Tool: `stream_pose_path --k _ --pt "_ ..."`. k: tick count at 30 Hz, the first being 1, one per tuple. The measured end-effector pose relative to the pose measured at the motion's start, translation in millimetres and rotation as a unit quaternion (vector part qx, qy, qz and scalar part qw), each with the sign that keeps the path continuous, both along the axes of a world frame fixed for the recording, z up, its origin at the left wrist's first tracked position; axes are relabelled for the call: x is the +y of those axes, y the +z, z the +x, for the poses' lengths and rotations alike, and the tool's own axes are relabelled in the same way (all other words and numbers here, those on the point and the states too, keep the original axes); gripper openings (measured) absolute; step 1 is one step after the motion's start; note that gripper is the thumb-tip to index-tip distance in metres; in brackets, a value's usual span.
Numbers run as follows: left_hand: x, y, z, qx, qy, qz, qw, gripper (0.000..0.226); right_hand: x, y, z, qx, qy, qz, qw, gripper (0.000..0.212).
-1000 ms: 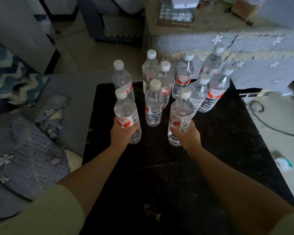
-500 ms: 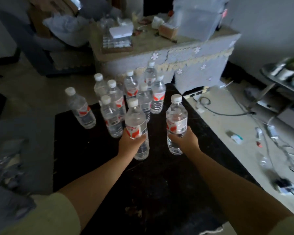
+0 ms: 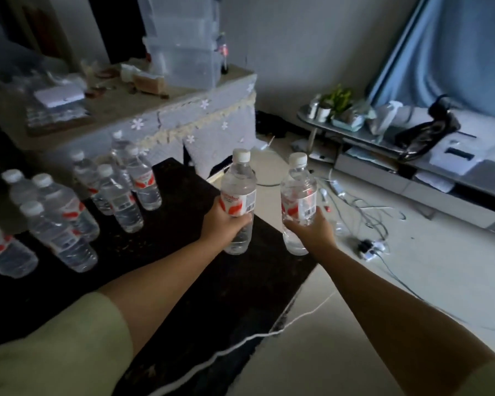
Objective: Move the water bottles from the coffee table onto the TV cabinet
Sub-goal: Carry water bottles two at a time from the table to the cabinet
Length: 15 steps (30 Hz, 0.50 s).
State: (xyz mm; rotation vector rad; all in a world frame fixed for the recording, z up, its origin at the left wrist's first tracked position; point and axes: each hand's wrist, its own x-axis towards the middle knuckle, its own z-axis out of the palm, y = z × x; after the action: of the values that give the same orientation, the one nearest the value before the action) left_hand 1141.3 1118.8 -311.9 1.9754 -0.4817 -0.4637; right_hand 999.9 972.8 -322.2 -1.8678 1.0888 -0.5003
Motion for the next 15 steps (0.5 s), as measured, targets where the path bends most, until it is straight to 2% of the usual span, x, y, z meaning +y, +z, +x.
stream_pose_path --k 9,15 --pt "-106 22 -144 -0.052 -0.191 0.008 0.98 0.06 -42 21 -181 -0.009 -0.155 -0.026 0.988 0.061" --pt "-164 23 -263 -0.045 -0.362 -0.008 0.931 0.066 -52 29 -313 0.009 -0.29 -0.035 0.956 0.059"
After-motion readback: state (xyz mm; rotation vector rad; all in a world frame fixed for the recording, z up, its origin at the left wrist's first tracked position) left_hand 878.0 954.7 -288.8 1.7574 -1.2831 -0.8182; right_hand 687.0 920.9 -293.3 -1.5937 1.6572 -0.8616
